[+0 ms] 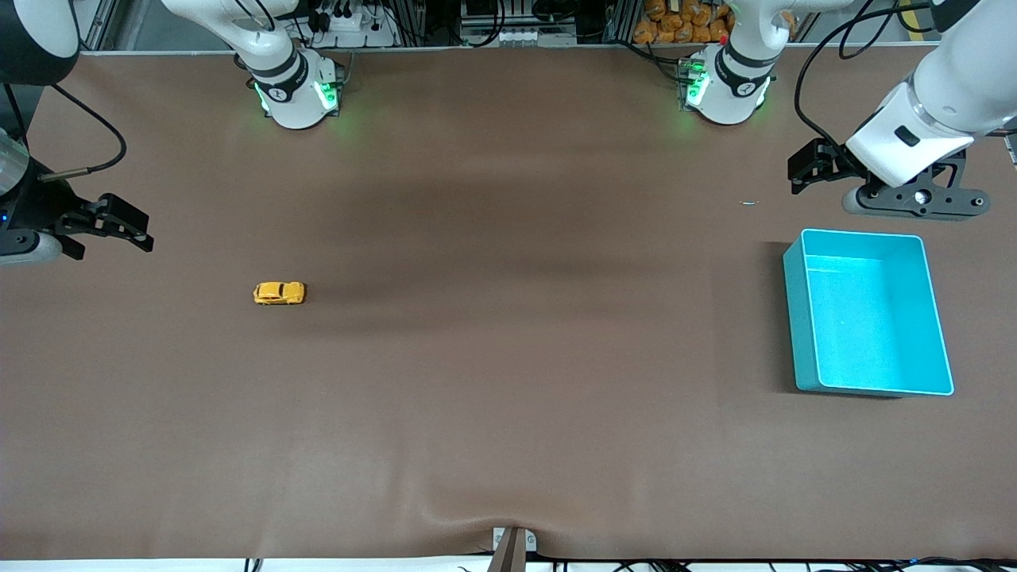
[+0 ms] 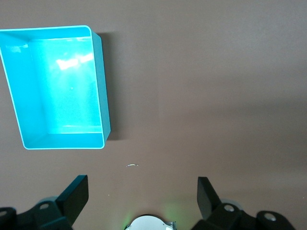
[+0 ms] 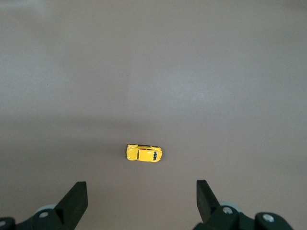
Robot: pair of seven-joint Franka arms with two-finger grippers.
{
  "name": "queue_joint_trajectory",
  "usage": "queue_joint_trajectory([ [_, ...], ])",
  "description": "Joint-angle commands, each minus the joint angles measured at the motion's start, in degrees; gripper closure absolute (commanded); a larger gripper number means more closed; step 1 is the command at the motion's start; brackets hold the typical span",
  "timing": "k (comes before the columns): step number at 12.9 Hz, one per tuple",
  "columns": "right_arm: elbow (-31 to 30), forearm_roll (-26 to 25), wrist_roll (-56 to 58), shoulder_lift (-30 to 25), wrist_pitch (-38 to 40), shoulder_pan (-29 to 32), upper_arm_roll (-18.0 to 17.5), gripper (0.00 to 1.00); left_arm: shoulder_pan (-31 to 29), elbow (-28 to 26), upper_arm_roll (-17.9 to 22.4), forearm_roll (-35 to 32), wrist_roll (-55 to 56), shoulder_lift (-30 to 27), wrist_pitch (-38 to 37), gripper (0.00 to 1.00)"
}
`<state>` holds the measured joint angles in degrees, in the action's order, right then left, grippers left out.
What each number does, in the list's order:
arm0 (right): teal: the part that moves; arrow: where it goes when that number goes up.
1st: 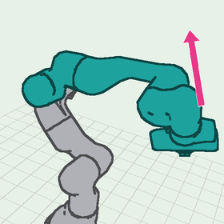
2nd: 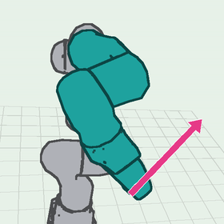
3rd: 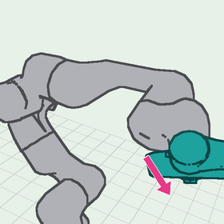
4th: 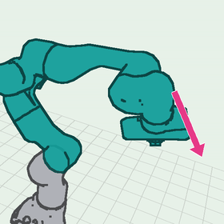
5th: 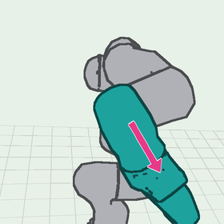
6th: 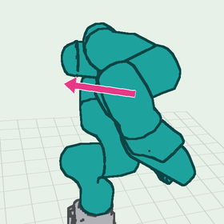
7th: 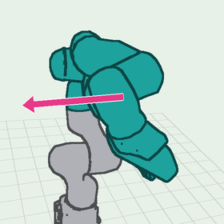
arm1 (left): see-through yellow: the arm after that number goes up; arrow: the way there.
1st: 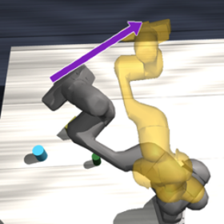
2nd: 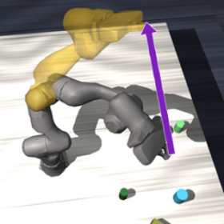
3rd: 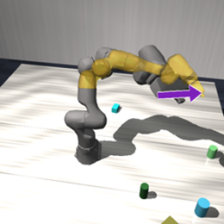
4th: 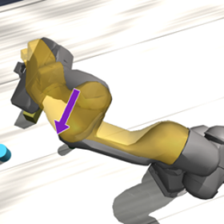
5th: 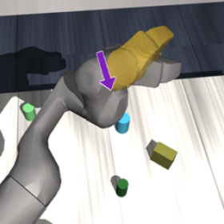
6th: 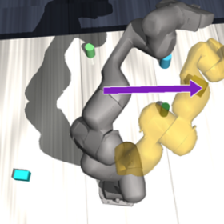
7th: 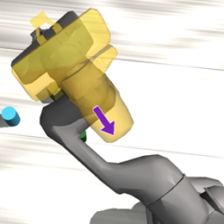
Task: Wind and store yellow beetle car
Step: 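Reach the right gripper down over the yellow beetle car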
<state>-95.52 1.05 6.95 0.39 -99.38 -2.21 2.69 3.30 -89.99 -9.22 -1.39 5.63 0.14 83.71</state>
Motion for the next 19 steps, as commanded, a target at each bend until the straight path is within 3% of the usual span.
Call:
queue_joint_trajectory([
  [1,1.2,0.4,0.5,0.6,0.2,-0.7,0.4,0.00,0.3,1.0,-0.1,-0.8,0.5,0.5,0.1,0.00],
  [9,-0.5,0.4,1.2,2.0,-2.0,-1.4,0.2,0.00,0.3,1.0,-0.1,-1.1,0.6,0.9,0.1,0.00],
  [19,-28.6,-0.5,36.8,1.0,-28.5,-2.0,0.3,0.00,0.3,1.0,-0.1,-1.1,0.6,0.9,0.1,0.00],
])
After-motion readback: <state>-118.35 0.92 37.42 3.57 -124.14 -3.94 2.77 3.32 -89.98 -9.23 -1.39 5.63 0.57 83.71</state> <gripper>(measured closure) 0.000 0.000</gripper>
